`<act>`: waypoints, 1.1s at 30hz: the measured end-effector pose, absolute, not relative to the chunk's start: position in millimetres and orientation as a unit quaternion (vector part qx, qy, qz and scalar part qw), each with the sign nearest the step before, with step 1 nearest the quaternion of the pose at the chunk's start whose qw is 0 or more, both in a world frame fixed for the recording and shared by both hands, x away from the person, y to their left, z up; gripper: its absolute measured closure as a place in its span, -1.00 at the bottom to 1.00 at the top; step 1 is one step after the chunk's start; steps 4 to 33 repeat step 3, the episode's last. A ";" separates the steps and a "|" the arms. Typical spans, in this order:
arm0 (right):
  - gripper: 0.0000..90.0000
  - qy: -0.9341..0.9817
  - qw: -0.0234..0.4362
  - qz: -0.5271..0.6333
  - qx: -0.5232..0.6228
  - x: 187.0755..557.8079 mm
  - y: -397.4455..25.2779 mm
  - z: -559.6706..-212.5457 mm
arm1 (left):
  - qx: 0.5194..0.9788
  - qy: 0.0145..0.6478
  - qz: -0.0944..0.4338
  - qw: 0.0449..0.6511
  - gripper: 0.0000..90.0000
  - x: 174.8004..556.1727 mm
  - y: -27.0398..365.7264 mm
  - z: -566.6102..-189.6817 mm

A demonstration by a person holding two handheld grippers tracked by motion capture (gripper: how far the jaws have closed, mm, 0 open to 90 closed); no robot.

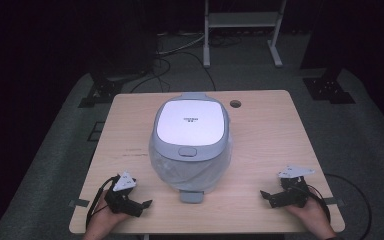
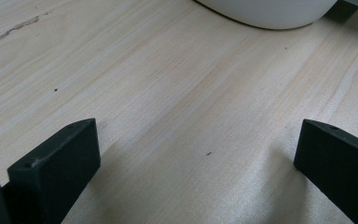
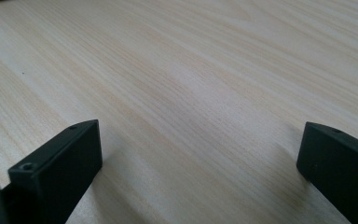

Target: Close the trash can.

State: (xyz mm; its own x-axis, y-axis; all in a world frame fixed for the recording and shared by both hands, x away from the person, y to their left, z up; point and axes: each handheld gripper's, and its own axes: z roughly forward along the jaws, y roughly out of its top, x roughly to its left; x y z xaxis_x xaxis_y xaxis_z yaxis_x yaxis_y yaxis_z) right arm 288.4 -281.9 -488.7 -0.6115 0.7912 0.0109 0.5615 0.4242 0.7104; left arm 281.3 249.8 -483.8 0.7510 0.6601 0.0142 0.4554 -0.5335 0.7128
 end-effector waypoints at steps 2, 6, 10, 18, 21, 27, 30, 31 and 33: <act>-1.00 0.827 0.165 0.348 0.409 288.4 -281.9 -488.7 | 0.864 0.323 0.143 0.359 -1.00 281.3 249.8 -483.8; -1.00 0.828 0.165 0.348 0.409 288.4 -281.9 -488.7 | 0.863 0.324 0.143 0.359 -1.00 281.0 249.8 -483.8; -1.00 0.828 0.165 0.348 0.409 288.4 -281.9 -488.7 | 0.863 0.324 0.143 0.359 -1.00 281.0 249.8 -483.8; -1.00 0.828 0.165 0.348 0.409 288.4 -281.9 -488.7 | 0.863 0.324 0.143 0.359 -1.00 281.0 249.8 -483.8; -1.00 0.828 0.165 0.348 0.409 288.4 -281.9 -488.7 | 0.863 0.324 0.143 0.359 -1.00 281.0 249.8 -483.8; -1.00 0.828 0.165 0.348 0.409 288.4 -281.9 -488.7 | 0.863 0.324 0.143 0.359 -1.00 281.0 249.8 -483.8; -1.00 0.828 0.165 0.348 0.409 288.4 -281.9 -488.7 | 0.863 0.324 0.143 0.359 -1.00 281.0 249.8 -483.8; -1.00 0.828 0.165 0.348 0.409 288.4 -281.9 -488.7 | 0.863 0.324 0.143 0.359 -1.00 281.0 249.8 -483.8; -1.00 0.828 0.165 0.348 0.409 288.4 -281.9 -488.7 | 0.863 0.324 0.143 0.359 -1.00 281.0 249.8 -483.8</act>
